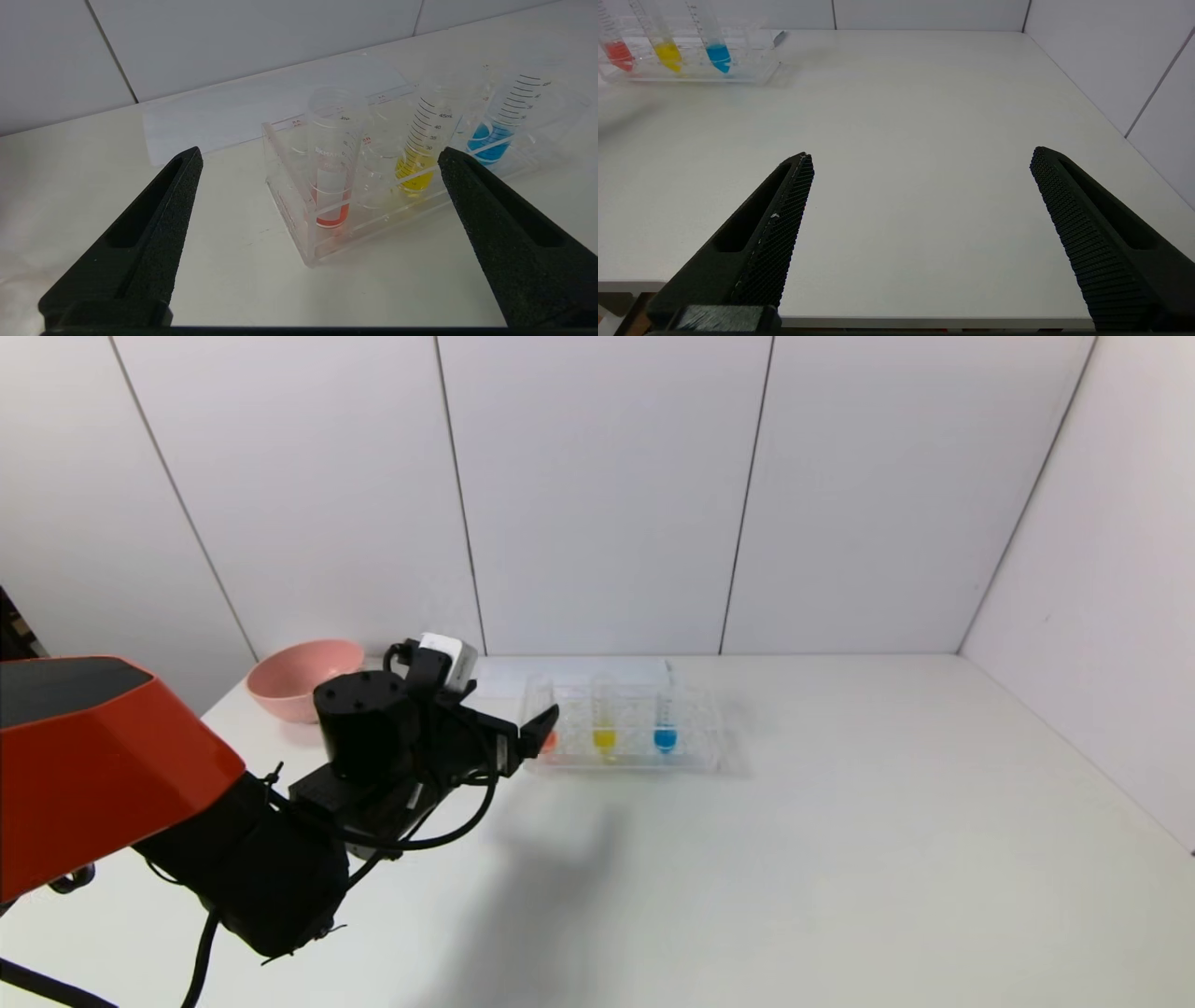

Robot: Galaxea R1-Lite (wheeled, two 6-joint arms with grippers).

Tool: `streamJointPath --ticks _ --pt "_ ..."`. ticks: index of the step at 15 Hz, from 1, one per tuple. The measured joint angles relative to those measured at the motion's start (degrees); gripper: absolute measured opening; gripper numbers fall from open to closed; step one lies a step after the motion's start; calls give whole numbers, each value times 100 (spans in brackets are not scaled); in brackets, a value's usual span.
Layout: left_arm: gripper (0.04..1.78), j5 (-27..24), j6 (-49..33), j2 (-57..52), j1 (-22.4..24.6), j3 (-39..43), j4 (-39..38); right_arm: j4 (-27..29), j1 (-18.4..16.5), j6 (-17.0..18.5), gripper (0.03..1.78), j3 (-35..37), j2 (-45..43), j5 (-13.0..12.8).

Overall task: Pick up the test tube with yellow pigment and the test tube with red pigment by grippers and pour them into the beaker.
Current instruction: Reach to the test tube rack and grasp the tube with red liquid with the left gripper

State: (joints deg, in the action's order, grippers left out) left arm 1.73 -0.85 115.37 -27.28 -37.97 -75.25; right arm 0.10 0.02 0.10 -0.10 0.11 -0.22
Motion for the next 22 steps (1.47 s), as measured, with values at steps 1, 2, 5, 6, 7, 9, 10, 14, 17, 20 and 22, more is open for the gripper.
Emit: streamJointPath --ticks 1,2,5,6,7,9,10,14,17,20,22 --pt "176 5 0 72 0 -83 4 0 0 0 170 0 0 0" --pt "176 9 0 139 -5 -168 26 0 0 0 170 2 0 -2" --pt "176 17 0 386 27 -533 116 0 0 0 170 2 0 0" --pt "176 20 1 464 35 -657 200 0 2 0 170 2 0 0" --pt "176 50 1 516 35 -739 327 0 2 0 170 2 0 0" --pt "176 127 0 585 37 -885 538 0 0 0 170 2 0 -2" --pt "176 144 0 621 39 -984 610 0 0 0 170 2 0 -2" --pt "176 146 0 819 39 -1351 758 0 2 0 170 0 0 0" --pt "176 144 -24 930 37 -1514 811 0 2 0 170 0 0 -2" --pt "176 146 -27 1023 24 -1564 781 0 2 0 170 0 0 0" --pt "176 151 -35 1065 16 -1566 767 0 2 0 170 0 0 0"
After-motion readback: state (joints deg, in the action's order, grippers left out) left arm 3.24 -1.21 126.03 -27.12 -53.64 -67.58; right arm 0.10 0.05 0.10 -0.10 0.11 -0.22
